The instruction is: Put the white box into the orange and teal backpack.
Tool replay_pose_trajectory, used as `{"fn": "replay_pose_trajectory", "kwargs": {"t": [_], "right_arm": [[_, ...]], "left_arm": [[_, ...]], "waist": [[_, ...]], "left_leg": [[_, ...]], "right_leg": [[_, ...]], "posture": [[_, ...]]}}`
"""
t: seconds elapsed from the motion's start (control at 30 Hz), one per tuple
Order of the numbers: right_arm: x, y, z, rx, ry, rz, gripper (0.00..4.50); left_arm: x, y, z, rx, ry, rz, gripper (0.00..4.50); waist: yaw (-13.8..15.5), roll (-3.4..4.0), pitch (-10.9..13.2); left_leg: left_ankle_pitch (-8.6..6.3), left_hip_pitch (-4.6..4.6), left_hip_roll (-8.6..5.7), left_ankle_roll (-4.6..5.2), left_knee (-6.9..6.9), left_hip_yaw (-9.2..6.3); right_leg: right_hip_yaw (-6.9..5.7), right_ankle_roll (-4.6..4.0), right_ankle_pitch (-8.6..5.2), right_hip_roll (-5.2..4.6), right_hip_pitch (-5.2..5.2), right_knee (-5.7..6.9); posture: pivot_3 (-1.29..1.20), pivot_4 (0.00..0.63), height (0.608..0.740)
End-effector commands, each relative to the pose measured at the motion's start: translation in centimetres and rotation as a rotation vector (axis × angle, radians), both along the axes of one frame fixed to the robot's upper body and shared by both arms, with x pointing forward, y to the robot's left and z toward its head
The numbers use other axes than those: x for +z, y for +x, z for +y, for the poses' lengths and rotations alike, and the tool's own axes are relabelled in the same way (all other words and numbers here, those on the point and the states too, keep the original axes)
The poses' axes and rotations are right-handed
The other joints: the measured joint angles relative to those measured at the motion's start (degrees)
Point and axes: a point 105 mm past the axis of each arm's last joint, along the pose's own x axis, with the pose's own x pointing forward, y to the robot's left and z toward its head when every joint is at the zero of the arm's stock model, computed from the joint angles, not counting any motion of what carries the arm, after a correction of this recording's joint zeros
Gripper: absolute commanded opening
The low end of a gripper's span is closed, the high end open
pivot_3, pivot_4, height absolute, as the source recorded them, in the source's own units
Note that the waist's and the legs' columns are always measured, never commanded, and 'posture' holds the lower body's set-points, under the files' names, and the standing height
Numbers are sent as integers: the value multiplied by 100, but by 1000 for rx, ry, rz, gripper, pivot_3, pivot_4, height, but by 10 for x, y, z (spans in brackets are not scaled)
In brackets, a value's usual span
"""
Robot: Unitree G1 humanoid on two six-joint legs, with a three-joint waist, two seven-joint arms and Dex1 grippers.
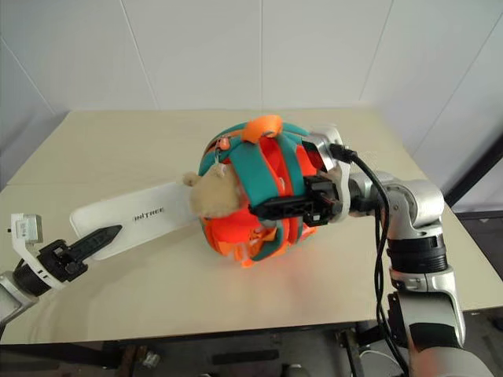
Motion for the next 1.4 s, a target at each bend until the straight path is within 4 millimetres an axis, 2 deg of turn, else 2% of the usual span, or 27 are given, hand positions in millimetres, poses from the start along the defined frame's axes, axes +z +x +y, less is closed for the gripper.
{"fn": "replay_pose_trajectory", "kwargs": {"t": [0.03, 0.2, 0.47, 0.6, 0.9, 1.2, 1.4], "right_arm": [[-4, -1, -1, -10, -18, -48, 22], [-14, 6, -4, -58, -17, -14, 22], [-23, 12, -2, -87, -18, 1, 22], [-27, 13, -1, -89, -20, 7, 22], [-27, 12, 3, -74, -13, 11, 22], [-28, 9, 1, -78, -14, 11, 22], [-27, 7, 3, -84, -5, 11, 22]], "left_arm": [[26, -14, -4, -31, 20, -131, 1349], [36, -31, -5, -57, 72, -201, 1349], [66, -45, -27, -188, 102, -305, 1349], [74, -48, -34, -225, 145, -321, 1349], [65, -27, -38, -235, 336, -344, 1349], [62, -6, -49, -425, 682, -415, 1349], [76, 30, -69, -410, 806, -486, 1349]], "waist": [[1, 0, 0], [-36, 0, 0], [2, -2, 1], [0, -1, 1], [-3, -1, 1], [121, -1, 1], [148, -1, 1]], "left_leg": [[0, 2, 0, 1, 3, 1], [0, 7, 1, 1, 8, 5], [-3, 4, 0, 5, 19, 4], [-3, 4, 1, 5, 17, 5], [-3, 5, 0, 5, 19, 7], [-4, 3, 0, 5, 17, 16], [-8, -5, 0, 11, 28, 24]], "right_leg": [[3, 0, 0, 0, 0, 5], [8, -1, -1, 2, -1, 16], [10, -3, -2, 2, 0, 17], [10, -3, -2, 2, -1, 16], [10, -4, -2, 5, -1, 17], [13, -6, -3, 7, -7, 14], [18, -2, -1, 10, -12, 20]], "posture": [[0, 150, 740], [0, 150, 740], [0, 150, 740], [0, 150, 740], [0, 150, 740], [0, 150, 740], [0, 150, 740]]}}
